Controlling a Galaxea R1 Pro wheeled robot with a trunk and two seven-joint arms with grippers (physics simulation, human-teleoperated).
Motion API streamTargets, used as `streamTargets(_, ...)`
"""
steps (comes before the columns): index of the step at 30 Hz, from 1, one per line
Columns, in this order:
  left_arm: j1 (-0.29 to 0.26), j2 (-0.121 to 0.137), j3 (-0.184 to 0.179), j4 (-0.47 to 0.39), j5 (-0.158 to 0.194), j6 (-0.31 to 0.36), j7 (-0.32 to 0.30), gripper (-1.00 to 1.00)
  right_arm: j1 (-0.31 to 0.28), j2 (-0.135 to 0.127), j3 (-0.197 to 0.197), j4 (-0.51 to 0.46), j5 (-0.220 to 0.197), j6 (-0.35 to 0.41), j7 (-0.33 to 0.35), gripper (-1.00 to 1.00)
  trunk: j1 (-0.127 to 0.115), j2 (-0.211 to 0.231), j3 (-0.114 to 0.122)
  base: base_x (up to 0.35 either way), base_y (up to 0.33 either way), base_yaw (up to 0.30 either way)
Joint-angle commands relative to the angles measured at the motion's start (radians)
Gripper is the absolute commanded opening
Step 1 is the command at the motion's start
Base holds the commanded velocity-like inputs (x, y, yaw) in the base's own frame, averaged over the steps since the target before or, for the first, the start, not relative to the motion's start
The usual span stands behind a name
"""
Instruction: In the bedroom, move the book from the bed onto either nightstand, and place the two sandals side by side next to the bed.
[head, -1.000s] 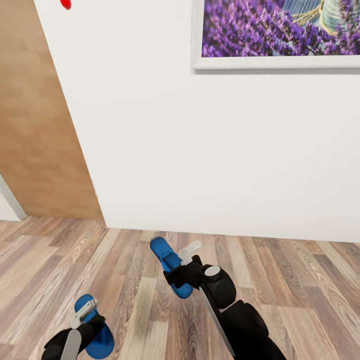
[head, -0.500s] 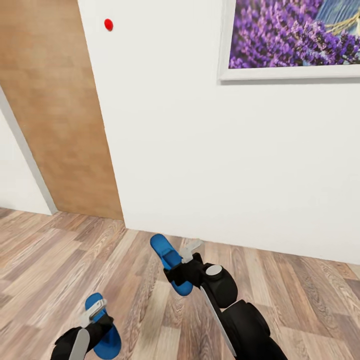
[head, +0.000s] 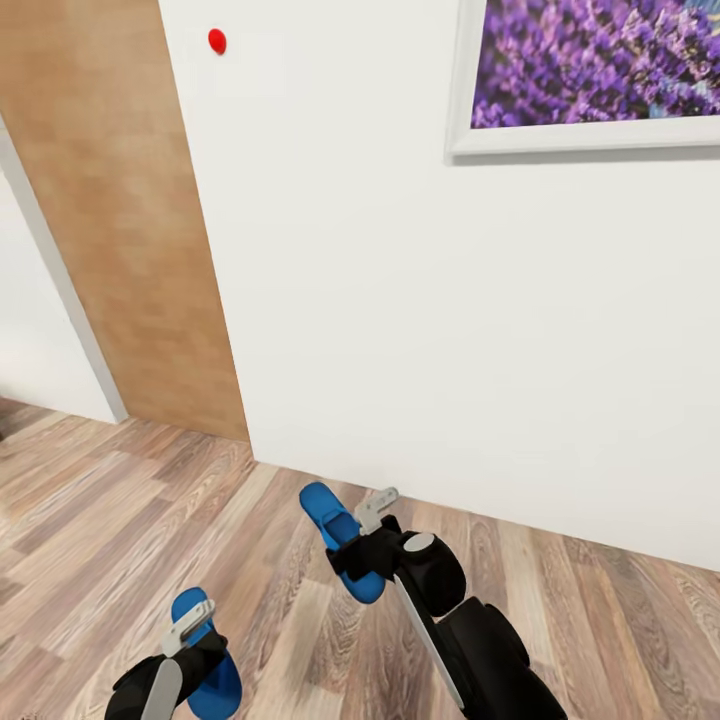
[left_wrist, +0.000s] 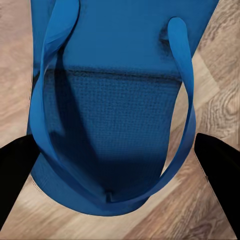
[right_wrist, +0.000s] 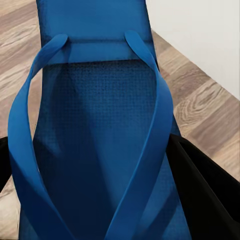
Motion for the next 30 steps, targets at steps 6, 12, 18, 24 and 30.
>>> streamTargets(6, 0.001, 0.002, 0.033, 0.016, 0.014, -0.018, 0.020, -1.00, -0.007, 0.003, 0.003, 0.055, 0.013, 0.002, 0.009, -1.00, 0.000, 0.000, -0.004, 0.149, -0.204, 0.274)
streamTargets(12, 0.002, 0.001, 0.101, 0.021, 0.025, -0.047, 0.036, -1.00, -0.007, 0.003, 0.004, 0.063, 0.014, 0.004, 0.009, -1.00, 0.000, 0.000, -0.007, 0.036, -0.048, 0.276)
streamTargets(18, -0.001, -0.004, 0.135, 0.026, 0.085, -0.102, 0.046, -1.00, -0.006, -0.003, 0.007, 0.064, 0.011, 0.000, 0.008, -1.00, 0.000, 0.000, -0.011, 0.007, -0.010, 0.275)
streamTargets(24, -0.017, -0.005, 0.132, 0.027, 0.231, -0.166, 0.130, -1.00, -0.006, -0.006, 0.003, 0.056, 0.007, 0.001, 0.008, -1.00, 0.000, 0.000, -0.014, 0.001, -0.001, 0.271)
streamTargets(30, -0.058, -0.006, 0.125, 0.034, 0.296, -0.253, 0.302, -1.00, -0.006, -0.008, 0.001, 0.036, 0.004, 0.005, 0.007, -1.00, 0.000, 0.000, -0.018, 0.000, 0.000, 0.271)
